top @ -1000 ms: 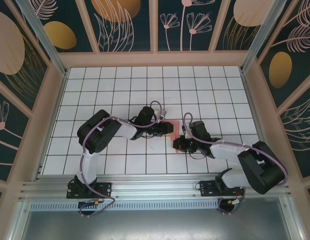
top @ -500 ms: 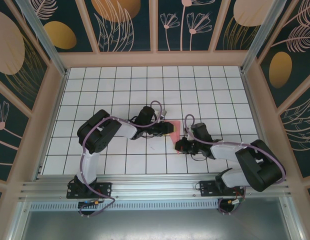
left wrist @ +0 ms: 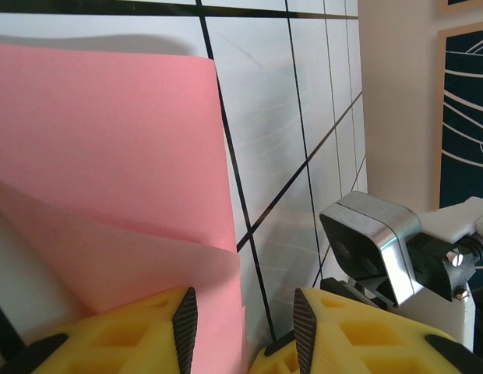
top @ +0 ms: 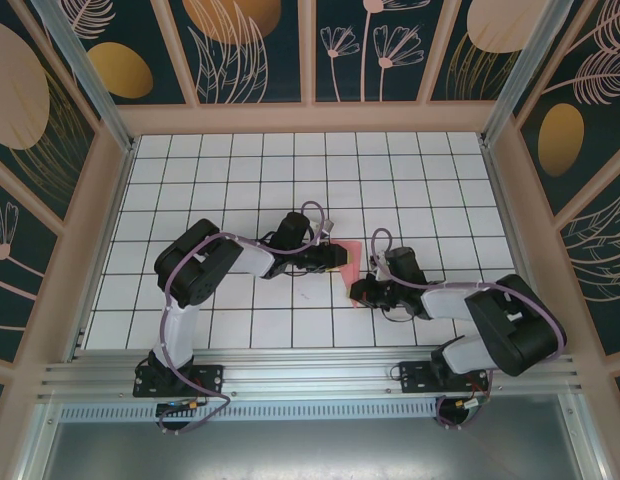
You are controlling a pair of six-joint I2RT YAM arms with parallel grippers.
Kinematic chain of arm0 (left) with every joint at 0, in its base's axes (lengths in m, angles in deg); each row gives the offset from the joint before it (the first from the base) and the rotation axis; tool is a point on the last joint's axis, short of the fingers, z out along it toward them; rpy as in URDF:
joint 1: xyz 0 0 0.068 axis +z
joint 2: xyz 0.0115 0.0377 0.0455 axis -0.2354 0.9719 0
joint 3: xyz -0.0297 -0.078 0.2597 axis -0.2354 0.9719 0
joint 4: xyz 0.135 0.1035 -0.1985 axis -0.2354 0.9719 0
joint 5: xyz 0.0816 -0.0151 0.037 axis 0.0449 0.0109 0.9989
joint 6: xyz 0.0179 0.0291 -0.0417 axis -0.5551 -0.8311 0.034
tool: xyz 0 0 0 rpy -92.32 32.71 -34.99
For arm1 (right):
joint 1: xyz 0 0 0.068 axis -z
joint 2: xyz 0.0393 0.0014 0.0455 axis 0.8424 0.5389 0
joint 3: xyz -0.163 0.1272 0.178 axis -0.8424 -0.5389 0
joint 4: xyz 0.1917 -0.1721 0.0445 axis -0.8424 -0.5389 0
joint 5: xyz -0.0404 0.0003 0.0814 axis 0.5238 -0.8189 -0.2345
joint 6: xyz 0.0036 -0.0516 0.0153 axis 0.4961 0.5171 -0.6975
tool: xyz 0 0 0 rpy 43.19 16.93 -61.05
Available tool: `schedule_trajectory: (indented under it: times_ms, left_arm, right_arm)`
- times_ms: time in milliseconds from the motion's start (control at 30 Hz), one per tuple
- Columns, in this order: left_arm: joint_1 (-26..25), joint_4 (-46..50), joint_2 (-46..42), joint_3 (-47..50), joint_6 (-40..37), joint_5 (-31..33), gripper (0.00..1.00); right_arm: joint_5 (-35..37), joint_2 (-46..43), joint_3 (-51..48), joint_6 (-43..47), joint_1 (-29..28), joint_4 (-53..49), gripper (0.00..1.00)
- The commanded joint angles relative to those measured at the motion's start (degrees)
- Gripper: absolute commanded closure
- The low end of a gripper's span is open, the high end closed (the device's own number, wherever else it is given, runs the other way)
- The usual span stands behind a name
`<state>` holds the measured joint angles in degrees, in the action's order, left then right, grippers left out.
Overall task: Fold a paper plane with a square sheet of paper (pick it up from the middle)
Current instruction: Fold the wing for the fifth time at the center of the table.
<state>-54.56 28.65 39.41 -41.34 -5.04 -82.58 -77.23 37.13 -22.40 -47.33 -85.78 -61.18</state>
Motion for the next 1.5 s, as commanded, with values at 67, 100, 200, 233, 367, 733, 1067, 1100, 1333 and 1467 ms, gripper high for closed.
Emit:
schedule_trajectory:
  times_ms: [67,100,200,233,367,733,1067,1100,1333,1467]
  left_arm:
    - [0.1,9.2,5.4,0.8,-3.8,9.6,0.60]
    - [0.1,9.3,5.6,0.6,-3.8,9.5,0.60]
    - [0.1,9.5,5.8,0.3,-3.9,9.4,0.60]
    - [0.1,9.5,5.9,0.3,-3.9,9.4,0.60]
    - [0.1,9.8,5.9,0.1,-4.0,9.3,0.60]
    - [0.1,10.4,6.0,0.0,-4.2,9.5,0.60]
    - [0.1,11.1,6.0,0.0,-4.4,9.8,0.60]
    - [0.1,11.1,6.0,0.0,-4.4,9.9,0.60]
    - [0.1,11.6,6.2,0.0,-4.6,9.8,0.60]
    - [0.1,11.6,6.3,0.0,-4.4,9.8,0.60]
  right_arm:
    - [-0.3,-5.3,0.9,0.2,0.0,-7.1,1.00]
    - [-0.7,-6.4,1.3,0.5,0.0,-7.6,1.00]
    - [-1.9,-7.7,1.5,1.0,-0.1,-8.2,1.00]
    - [-2.2,-7.6,1.3,1.1,0.0,-8.1,1.00]
    - [-0.8,-4.9,0.1,1.0,0.1,-8.7,1.00]
    - [1.3,1.1,-1.9,-0.3,0.0,-7.6,1.00]
    - [-2.3,-8.0,-1.4,-0.5,0.0,-8.4,1.00]
    - [-2.6,-7.6,-1.7,-0.4,0.0,-8.5,1.00]
    - [-1.9,-3.2,-3.9,-0.5,-0.1,-8.4,1.00]
    - [-1.8,-0.3,-4.1,-0.4,-0.3,-7.3,1.00]
